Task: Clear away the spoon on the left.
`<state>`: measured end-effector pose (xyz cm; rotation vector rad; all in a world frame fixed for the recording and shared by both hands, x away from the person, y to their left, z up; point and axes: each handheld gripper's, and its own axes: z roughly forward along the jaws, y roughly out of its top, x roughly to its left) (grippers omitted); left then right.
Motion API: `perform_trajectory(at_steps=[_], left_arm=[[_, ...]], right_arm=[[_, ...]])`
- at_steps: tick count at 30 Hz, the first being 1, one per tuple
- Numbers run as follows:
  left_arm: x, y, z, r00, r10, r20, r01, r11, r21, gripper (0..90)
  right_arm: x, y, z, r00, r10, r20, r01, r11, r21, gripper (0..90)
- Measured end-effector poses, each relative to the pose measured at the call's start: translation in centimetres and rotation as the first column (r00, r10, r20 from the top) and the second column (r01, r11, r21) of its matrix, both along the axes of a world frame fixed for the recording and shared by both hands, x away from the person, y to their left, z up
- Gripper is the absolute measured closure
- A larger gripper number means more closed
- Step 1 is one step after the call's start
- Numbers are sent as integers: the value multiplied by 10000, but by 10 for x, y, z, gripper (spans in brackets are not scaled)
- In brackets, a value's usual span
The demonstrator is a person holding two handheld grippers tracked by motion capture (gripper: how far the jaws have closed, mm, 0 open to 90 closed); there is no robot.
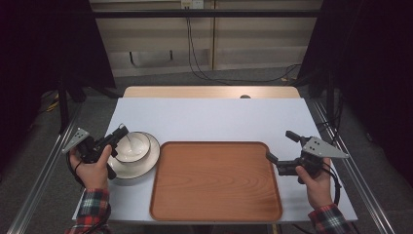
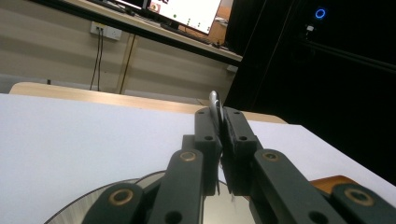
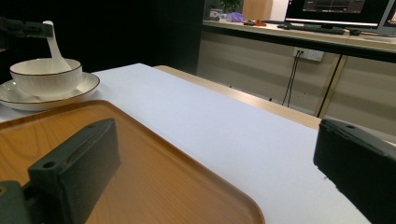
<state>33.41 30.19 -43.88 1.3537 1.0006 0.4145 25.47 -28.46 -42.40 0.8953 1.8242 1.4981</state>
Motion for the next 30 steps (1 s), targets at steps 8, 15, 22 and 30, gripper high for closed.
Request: perform_trajectory(at_steps=[8, 15, 22, 30], left_arm=[[-2, -4, 2, 9999, -125, 54, 125, 9999, 9, 856], [-6, -2, 12, 9988, -326, 358, 332, 9993, -153, 856], [-11, -2, 26, 9980, -342, 526, 359, 9989, -316, 856], [-13, -7, 45, 9952, -854, 475, 881, 9944, -582, 855]], right_arm=[[-1, 1, 0, 10000, 10, -19, -10, 10000, -30, 0], [-1, 0, 0, 10000, 34, 19, -34, 10000, -33, 0], [-1, 1, 1, 10000, 66, 47, -66, 10000, -25, 0], [-1, 1, 1, 9999, 96, 66, -96, 10000, -17, 0]])
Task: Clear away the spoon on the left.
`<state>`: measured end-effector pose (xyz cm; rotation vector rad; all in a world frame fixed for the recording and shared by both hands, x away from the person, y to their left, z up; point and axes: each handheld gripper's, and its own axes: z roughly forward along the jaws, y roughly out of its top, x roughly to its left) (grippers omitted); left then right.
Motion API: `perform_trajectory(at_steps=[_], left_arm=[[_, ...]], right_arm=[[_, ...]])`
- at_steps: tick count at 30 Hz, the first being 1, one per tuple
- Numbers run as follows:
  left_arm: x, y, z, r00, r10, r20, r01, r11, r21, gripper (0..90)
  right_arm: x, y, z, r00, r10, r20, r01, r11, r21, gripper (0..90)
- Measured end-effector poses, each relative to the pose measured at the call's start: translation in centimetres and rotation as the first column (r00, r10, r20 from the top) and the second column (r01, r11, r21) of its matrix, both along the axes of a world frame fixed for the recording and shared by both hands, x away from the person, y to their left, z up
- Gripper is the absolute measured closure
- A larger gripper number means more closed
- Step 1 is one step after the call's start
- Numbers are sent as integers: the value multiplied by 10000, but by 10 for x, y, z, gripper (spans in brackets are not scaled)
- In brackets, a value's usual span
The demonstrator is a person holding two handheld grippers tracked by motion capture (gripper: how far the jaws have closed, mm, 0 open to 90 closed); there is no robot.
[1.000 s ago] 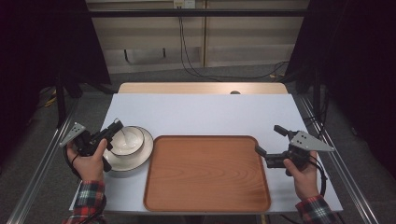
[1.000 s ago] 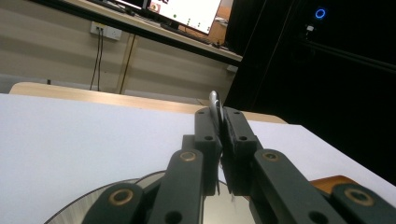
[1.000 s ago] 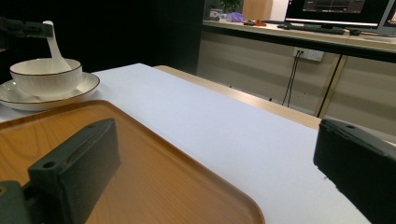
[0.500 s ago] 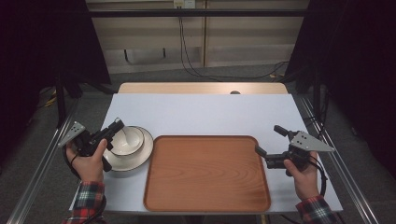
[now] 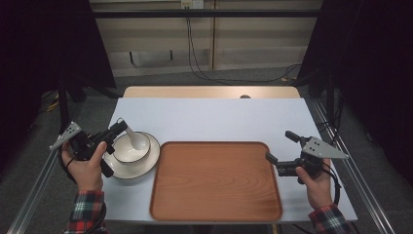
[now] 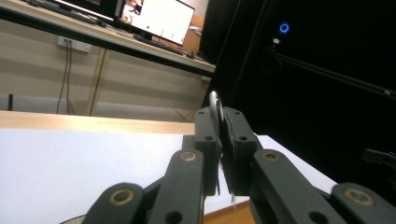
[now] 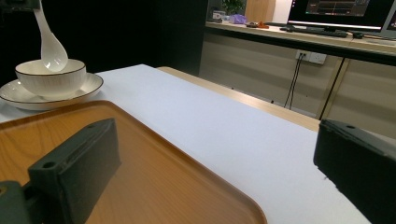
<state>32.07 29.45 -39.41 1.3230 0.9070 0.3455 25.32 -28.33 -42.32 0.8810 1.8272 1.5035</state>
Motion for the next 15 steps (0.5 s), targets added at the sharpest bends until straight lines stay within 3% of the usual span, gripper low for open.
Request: perform_trajectory(at_steps=[3, 5, 6, 15], left_arm=[[-1, -3, 5, 9993, -369, 115, 368, 9992, 128, 856], [-1, -6, 7, 9994, -322, 103, 322, 9995, 39, 856], [-2, -8, 10, 9985, -530, 161, 526, 9984, 215, 855], [-3, -21, 23, 9957, -883, 273, 881, 9961, 112, 856]], right_arm=[[0, 0, 0, 10000, -10, 24, 10, 10000, -19, 0], [0, 0, 0, 10000, -9, 12, 9, 10000, -18, 0], [0, 0, 0, 10000, -27, 19, 27, 10000, -34, 0], [0, 0, 0, 10000, -4, -16, 4, 10000, 5, 0]])
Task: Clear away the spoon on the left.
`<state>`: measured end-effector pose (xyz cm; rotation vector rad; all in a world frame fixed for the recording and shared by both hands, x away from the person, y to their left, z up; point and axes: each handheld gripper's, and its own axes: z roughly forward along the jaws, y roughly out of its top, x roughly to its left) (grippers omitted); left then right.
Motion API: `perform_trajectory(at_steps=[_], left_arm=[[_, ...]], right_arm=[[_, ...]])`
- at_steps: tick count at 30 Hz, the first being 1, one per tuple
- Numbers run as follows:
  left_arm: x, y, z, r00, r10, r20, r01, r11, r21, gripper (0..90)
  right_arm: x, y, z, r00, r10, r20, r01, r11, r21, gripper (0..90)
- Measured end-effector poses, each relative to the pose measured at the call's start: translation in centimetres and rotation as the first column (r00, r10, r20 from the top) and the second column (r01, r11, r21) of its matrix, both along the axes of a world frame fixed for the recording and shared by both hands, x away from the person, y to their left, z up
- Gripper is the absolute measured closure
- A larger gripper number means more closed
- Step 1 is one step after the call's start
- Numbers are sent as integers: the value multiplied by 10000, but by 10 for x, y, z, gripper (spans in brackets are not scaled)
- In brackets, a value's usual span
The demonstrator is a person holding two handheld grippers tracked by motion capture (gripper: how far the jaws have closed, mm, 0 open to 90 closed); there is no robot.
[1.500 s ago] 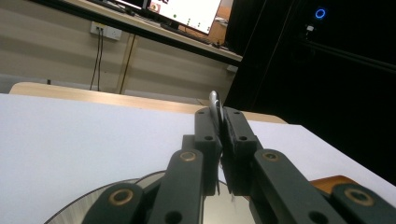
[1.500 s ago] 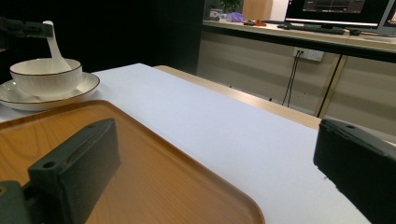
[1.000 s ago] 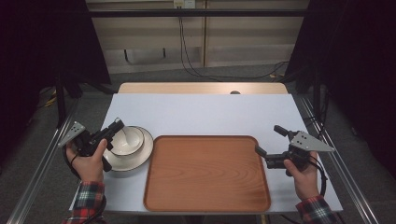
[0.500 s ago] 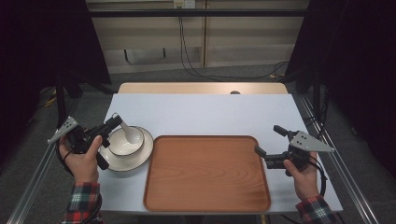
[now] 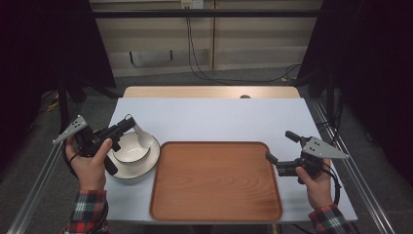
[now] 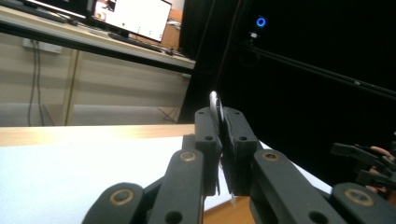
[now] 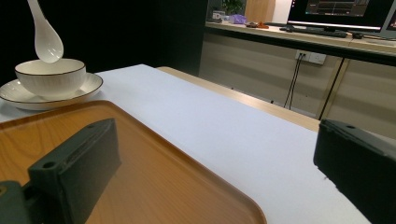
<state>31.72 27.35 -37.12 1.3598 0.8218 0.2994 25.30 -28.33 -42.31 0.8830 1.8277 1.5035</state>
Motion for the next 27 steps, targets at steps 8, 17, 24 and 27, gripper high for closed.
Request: perform_trajectory(at_steps=[8, 17, 24, 27], left_arm=[[-3, -8, 14, 9983, -573, 97, 569, 9977, 356, 856], [-5, -21, 20, 9944, -1049, 98, 1047, 9943, 210, 856], [-3, -29, 15, 9892, -1462, -131, 1463, 9892, 113, 856], [-3, -30, 14, 9876, -1563, -146, 1566, 9874, 206, 856]], right_arm=[[0, -1, 0, 10000, -19, 3, 19, 10000, -10, 0], [0, 0, 0, 10000, -6, 28, 6, 10000, -32, 0], [0, -1, 0, 10000, 15, 36, -15, 10000, -29, 0], [0, 0, 0, 10000, 19, 1, -19, 10000, -15, 0]])
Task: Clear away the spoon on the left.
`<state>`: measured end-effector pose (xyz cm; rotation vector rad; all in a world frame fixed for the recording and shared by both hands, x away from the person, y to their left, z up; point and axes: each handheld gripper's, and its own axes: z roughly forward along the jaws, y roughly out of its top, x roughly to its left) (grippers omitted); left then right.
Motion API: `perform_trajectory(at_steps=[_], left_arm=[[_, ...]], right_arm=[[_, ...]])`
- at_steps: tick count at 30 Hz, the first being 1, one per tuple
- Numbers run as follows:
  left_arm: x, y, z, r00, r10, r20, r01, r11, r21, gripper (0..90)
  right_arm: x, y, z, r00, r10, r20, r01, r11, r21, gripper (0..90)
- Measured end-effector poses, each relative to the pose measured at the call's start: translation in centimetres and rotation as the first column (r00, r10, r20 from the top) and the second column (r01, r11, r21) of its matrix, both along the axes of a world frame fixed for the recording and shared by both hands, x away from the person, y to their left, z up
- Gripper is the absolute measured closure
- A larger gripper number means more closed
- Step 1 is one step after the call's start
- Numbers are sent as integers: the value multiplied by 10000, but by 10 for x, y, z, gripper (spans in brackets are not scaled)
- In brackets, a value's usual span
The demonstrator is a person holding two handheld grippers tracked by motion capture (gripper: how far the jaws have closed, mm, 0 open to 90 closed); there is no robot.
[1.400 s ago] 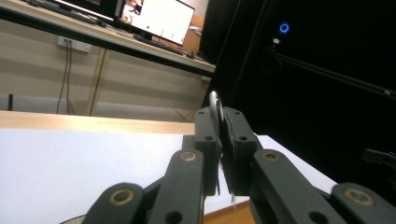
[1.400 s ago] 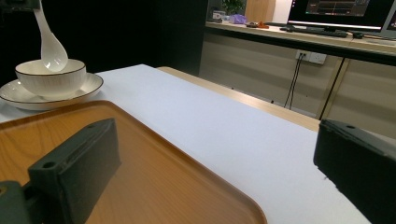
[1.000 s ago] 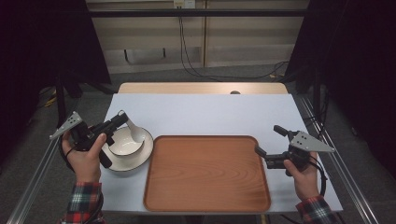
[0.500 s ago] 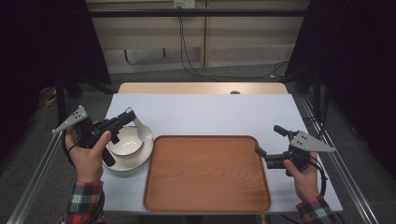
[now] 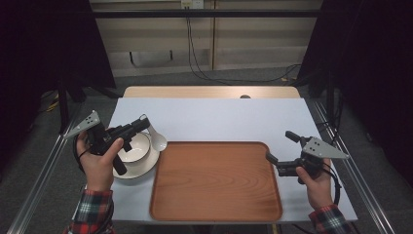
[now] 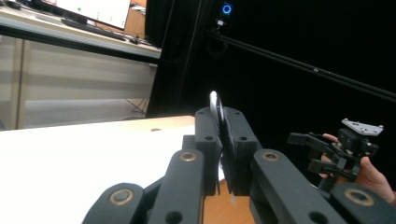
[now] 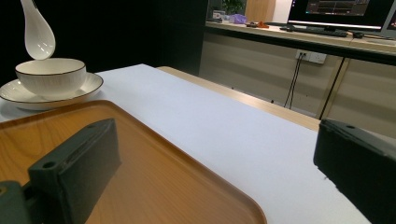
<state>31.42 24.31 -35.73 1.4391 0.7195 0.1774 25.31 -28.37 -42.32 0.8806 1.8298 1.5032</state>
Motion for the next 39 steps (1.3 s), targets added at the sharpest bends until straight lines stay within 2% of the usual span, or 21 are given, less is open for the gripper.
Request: perform_trajectory(at_steps=[21, 39], left_arm=[[1, -23, -15, 9980, -522, -365, 535, 9979, 354, 856], [1, -44, -31, 9915, -1061, -756, 1116, 9911, 728, 856]], right_arm=[[0, 0, 0, 10000, 26, -24, -26, 10000, -17, 0], [-1, 0, 1, 10000, 37, 24, -37, 10000, -69, 0]])
